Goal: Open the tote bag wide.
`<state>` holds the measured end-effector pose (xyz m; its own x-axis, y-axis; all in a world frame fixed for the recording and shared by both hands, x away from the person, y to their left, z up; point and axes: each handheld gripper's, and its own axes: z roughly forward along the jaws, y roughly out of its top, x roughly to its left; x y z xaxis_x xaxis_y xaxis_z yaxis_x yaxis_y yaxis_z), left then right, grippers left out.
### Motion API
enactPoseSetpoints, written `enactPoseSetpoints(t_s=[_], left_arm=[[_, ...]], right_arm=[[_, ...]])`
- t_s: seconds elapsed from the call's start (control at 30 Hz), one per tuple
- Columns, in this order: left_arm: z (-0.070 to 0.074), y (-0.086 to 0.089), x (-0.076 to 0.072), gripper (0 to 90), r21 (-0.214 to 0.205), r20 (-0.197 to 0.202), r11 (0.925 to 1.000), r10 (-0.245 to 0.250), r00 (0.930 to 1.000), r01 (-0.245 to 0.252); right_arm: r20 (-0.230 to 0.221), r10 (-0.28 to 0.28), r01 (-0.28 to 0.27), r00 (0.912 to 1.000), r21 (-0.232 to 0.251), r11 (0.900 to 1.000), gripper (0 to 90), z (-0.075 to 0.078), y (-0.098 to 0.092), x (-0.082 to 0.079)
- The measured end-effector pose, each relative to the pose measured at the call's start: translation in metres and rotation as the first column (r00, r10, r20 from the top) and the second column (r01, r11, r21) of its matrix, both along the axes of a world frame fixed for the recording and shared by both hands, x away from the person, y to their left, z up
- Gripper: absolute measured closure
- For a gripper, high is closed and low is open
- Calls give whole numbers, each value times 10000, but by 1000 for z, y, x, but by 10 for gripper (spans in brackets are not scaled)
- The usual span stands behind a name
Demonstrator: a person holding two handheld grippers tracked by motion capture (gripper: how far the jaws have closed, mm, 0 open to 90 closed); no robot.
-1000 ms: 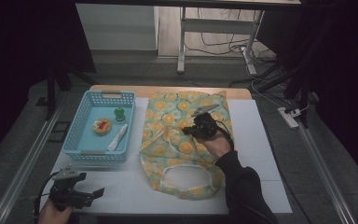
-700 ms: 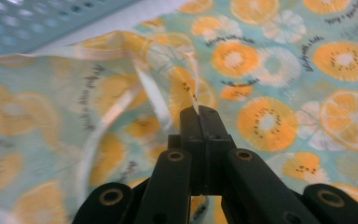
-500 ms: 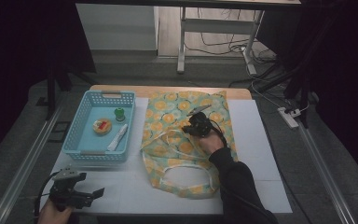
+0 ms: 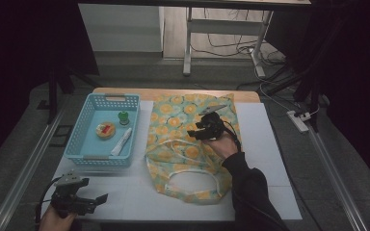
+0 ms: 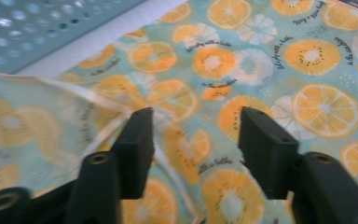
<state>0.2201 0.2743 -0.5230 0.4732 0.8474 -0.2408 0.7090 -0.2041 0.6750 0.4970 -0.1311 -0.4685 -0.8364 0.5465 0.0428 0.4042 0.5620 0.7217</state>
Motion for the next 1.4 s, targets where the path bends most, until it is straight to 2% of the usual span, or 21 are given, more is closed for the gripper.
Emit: enactPoseSetpoints(t_s=[0.1, 0.13, 0.2, 0.23, 0.27, 0.33, 0.47, 0.53, 0.57, 0.67, 0.73, 0.83, 0.87, 0.93, 1.03, 1.13, 1.2, 1.3, 1.33, 1.37, 1.4], left_arm=[[0, 0, 0, 0, -7, -7, 10000, 13, 10000, -13], [0, 0, 0, 0, 3, -7, 10000, 11, 10000, -11], [0, 0, 0, 0, 8, -8, 10000, 13, 10000, -13], [0, 0, 0, 0, -3, -10, 10000, 21, 10000, -21], [0, 0, 0, 0, -6, -5, 10000, 31, 10000, -31], [0, 0, 0, 0, -18, 7, 10000, 47, 10000, -47], [0, 0, 0, 0, -30, 10, 10000, 40, 10000, -39], [0, 0, 0, 0, -23, 22, 10000, 43, 10000, -43], [0, 0, -1, 0, -30, 36, 10000, 42, 10000, -42], [0, 0, -1, 0, -40, 27, 10000, 35, 10000, -35], [0, 0, -1, 0, -28, 39, 10000, 29, 10000, -29], [0, 0, -1, 0, -48, 34, 10000, 29, 10000, -29], [0, 0, -1, 0, -52, 29, 10000, 33, 10000, -33], [0, 0, -1, 0, -44, 35, 10000, 22, 10000, -22], [0, 0, -1, 0, -38, 35, 10000, 16, 10000, -16], [0, 0, -1, 0, -47, 31, 10000, 17, 10000, -17], [0, 0, -1, 0, -41, 27, 10000, 17, 10000, -17], [0, 0, -1, 0, -30, 23, 10000, 14, 10000, -14], [0, 0, -1, 0, -27, 24, 10000, 16, 10000, -16], [0, 0, -1, 0, -26, 25, 10000, 16, 10000, -16], [0, 0, -1, 0, -26, 22, 10000, 9, 10000, -9]], right_arm=[[-212, 97, -96, 9997, 50, 9999, 292, 4, -3, -11], [-404, 222, -220, 9989, 55, 9997, 207, 4, -4, -18], [-489, 305, -305, 9983, 10, 9995, 179, 3, -3, -22], [-522, 405, -408, 9978, -43, 9992, 145, 3, -3, -26], [-580, 599, -608, 9965, -139, 9981, 65, 1, -1, -34], [-652, 874, -889, 9940, -193, 9959, 9, 0, 1, -43], [-796, 1184, -1191, 9898, -31, 9929, 0, -2, 2, -54], [-1034, 1494, -1502, 9834, 3, 9887, 0, -7, 3, -63], [-1034, 1494, -1502, 9834, 3, 9887, 0, -7, 3, -63], [-1046, 1612, -1646, 9814, -247, 9861, 0, -16, 3, -70], [-1071, 1538, -1608, 9823, -599, 9852, 0, -23, 2, -71], [-1189, 1245, -1349, 9851, -835, 9873, 0, -34, -1, -69], [-1061, 1088, -1211, 9884, -1176, 9856, 0, -40, -3, -67], [-958, 1039, -1161, 9900, -1319, 9844, 1, -43, -4, -67], [-652, 714, -812, 9953, -1631, 9833, 50, -49, -7, -64], [-665, 649, -766, 9957, -1912, 9785, 75, -55, -10, -62], [-412, 710, -780, 9966, -2052, 9756, 95, -57, -10, -64], [-346, 1003, -1051, 9944, -1939, 9754, 224, -55, -11, -66], [-314, 1205, -1243, 9922, -1924, 9734, 329, -53, -11, -70], [-314, 1205, -1243, 9922, -1924, 9734, 329, -53, -11, -70], [-345, 1422, -1462, 9892, -1868, 9715, 464, -51, -12, -72]])
